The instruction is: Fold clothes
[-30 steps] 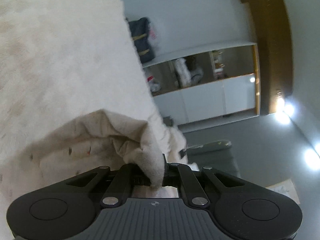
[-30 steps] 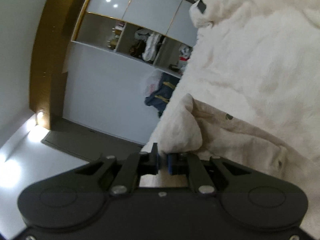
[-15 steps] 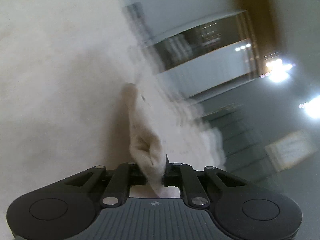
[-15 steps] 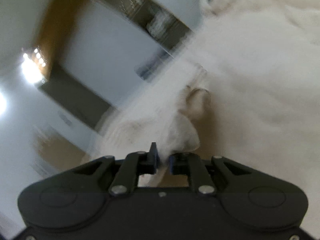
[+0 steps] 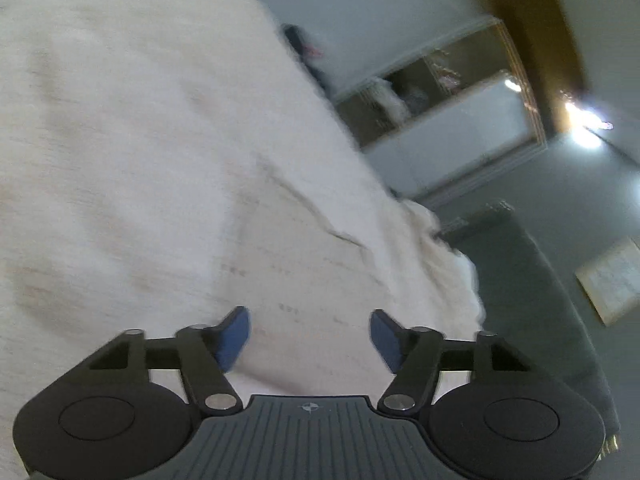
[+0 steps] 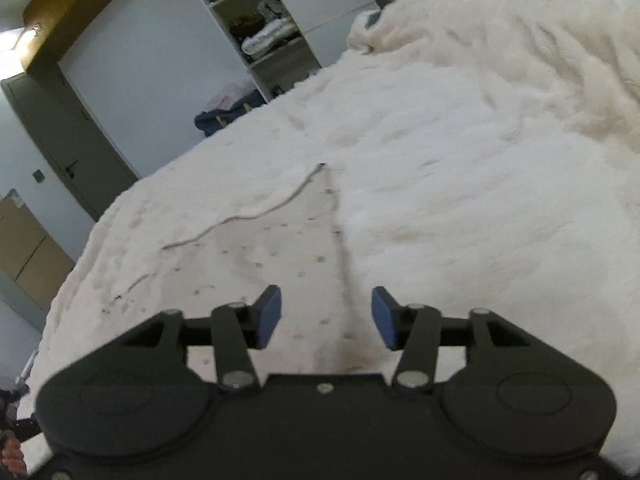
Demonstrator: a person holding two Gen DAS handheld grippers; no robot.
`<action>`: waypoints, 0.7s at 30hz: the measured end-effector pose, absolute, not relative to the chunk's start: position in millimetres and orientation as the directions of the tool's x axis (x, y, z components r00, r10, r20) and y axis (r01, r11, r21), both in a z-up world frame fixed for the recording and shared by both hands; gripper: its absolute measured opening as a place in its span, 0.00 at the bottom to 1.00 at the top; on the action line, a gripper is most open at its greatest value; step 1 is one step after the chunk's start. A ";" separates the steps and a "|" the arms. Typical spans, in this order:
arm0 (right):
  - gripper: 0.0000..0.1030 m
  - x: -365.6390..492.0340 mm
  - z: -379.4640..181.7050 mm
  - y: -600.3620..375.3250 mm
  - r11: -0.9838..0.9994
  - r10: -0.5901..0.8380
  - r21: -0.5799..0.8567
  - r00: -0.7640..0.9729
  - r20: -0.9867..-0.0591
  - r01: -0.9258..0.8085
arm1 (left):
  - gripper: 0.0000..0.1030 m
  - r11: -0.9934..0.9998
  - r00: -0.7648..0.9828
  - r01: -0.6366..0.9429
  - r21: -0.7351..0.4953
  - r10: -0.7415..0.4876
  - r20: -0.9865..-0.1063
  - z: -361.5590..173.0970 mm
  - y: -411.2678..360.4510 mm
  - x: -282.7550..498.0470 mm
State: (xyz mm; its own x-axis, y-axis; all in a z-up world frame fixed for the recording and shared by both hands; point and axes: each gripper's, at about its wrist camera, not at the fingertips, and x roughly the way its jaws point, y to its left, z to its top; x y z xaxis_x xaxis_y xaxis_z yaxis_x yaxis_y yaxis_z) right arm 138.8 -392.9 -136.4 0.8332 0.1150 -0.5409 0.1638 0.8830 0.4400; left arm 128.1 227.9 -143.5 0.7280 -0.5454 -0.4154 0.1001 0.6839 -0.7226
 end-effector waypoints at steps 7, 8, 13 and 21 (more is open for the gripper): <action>0.63 141.2 -151.8 -256.4 0.951 0.099 -0.187 0.814 -0.573 -0.247 | 0.78 0.874 0.683 0.486 0.007 -0.375 -0.627 -134.7 97.2 137.1; 0.63 140.3 -154.7 -245.5 0.920 0.077 -0.274 0.816 -0.573 -0.280 | 0.78 0.852 0.685 0.514 0.097 -0.339 -0.645 -139.0 92.0 137.5; 0.63 142.7 -199.6 -226.3 0.599 -0.066 -0.688 0.831 -0.552 -0.409 | 0.78 0.764 0.664 0.574 0.293 -0.226 -0.713 -184.2 102.9 149.5; 0.63 143.7 -238.3 -220.4 0.387 -0.082 -0.813 0.862 -0.500 -0.435 | 0.71 0.573 0.703 0.628 0.526 -0.128 -0.699 -210.3 101.7 174.5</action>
State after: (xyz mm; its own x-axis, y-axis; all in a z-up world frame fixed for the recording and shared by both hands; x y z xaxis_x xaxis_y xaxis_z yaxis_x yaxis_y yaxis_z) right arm 143.7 -220.4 -238.3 0.8620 -0.0818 -0.5002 -0.4352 0.3866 -0.8131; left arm 174.5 101.7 -210.3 0.7031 -0.1282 -0.6994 0.6281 0.5731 0.5264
